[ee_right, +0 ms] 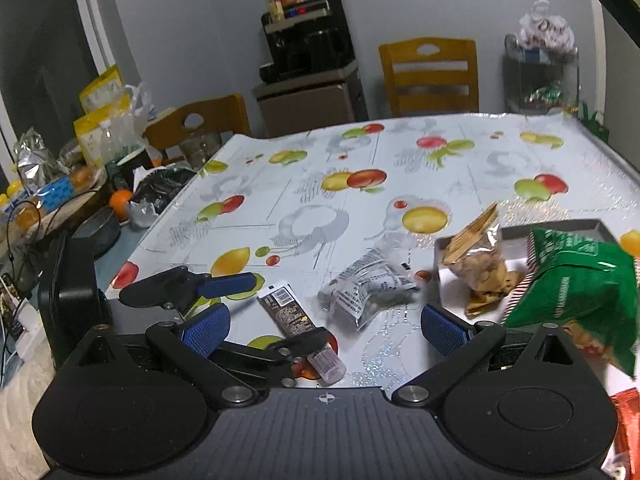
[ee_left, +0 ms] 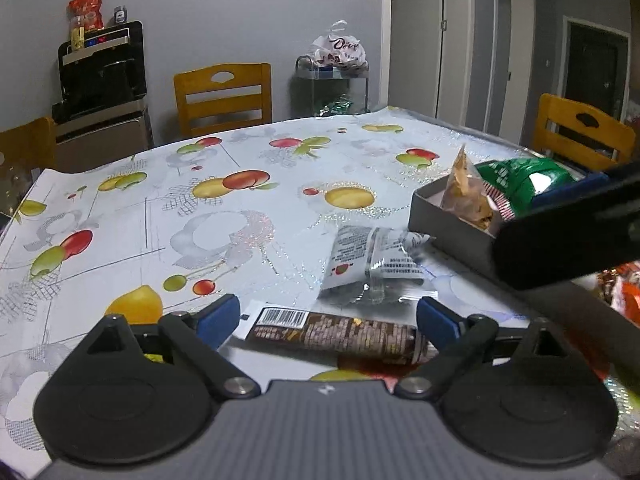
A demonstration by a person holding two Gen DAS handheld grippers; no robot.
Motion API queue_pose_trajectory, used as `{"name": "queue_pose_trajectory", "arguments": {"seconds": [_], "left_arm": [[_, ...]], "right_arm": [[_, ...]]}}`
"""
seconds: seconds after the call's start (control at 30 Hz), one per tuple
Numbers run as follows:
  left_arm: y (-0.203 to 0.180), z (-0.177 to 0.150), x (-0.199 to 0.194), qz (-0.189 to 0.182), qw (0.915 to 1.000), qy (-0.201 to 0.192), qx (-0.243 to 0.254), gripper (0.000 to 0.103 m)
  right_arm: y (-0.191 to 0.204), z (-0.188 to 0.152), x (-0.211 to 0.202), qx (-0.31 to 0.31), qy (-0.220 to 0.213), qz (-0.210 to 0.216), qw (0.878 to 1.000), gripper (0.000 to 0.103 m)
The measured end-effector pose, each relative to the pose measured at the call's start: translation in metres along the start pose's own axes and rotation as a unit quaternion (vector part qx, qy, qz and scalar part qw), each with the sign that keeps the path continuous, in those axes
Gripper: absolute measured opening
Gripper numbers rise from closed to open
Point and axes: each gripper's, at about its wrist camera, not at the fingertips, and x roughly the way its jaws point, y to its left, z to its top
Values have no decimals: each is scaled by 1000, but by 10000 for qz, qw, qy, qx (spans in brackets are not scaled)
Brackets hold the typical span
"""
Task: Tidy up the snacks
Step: 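Move the left tool to the brown chocolate tube while the right tool approaches the clear packet, then close the left tool on the brown tube while the right tool grasps the clear packet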
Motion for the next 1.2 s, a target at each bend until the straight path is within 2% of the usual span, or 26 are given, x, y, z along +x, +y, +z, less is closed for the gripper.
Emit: {"name": "queue_pose_trajectory", "arguments": {"seconds": [0.13,0.43,0.77,0.9,1.03,1.07,1.1,1.2], "left_arm": [[-3,-1,13,35,9990,417,140,96],[35,-7,10,-6,9978,458,-471,96],[48,-7,9,313,9972,521,-440,96],[49,-7,8,299,9973,506,-436,96],[46,-8,6,97,9982,445,-386,95],[45,-7,5,53,9984,429,-376,91],[45,-7,4,12,9984,418,-371,87],[42,-7,3,-128,9985,399,-341,71]], "right_arm": [[-1,3,9,69,-38,-67,9999,103],[-5,11,28,138,24,-298,9995,103],[0,17,67,422,554,-264,9972,103],[-3,16,79,641,599,-440,9952,103],[-9,12,88,852,567,-512,9934,102],[-8,11,88,790,484,-567,9941,99],[-7,10,89,760,435,-612,9943,89],[-7,11,90,651,336,-768,9943,71]]}}
